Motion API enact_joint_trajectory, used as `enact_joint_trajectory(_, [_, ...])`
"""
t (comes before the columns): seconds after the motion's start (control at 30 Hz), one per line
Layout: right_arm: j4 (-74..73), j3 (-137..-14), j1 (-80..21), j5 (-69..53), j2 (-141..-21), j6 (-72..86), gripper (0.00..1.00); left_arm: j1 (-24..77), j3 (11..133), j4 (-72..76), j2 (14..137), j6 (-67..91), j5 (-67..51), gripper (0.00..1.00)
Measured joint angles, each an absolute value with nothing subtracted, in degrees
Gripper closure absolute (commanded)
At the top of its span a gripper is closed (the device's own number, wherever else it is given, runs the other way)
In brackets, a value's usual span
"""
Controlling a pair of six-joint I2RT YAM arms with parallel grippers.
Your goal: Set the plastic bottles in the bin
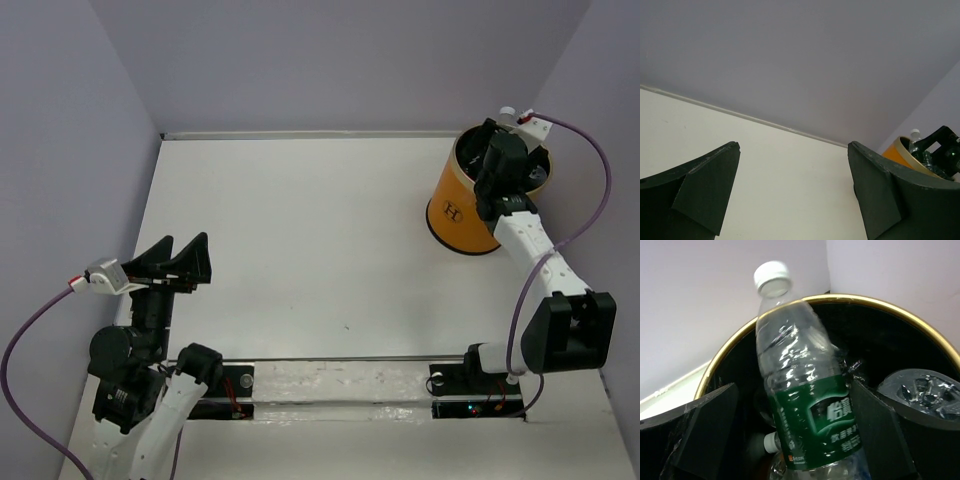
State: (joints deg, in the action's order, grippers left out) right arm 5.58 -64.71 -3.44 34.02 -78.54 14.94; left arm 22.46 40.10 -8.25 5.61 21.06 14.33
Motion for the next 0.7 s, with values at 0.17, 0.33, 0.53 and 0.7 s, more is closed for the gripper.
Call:
enact_joint_trajectory(0.17, [5.39,-64.71,-3.44,33.10,-75.18,14.98,0.00,22.44,40.10,-8.25,5.63,21.06,14.35,0.01])
enact_joint_trajectory(0.33, [4.51,-64.77,-3.44,31.18,-69.28,15.90,0.00,22.41,40.10,-8.25,6.07,21.06,14.37,0.01])
enact_joint_trajectory(0.53, [2.74,-64.12,-3.44,21.80,-58.94,21.69,0.00,22.00,40.10,-8.16,7.11,21.04,14.33,0.01])
enact_joint_trajectory(0.7, [5.02,-58.15,-3.44,2.48,-49.71,28.62,0.00,21.41,40.10,-8.05,8.60,21.02,13.47,0.01])
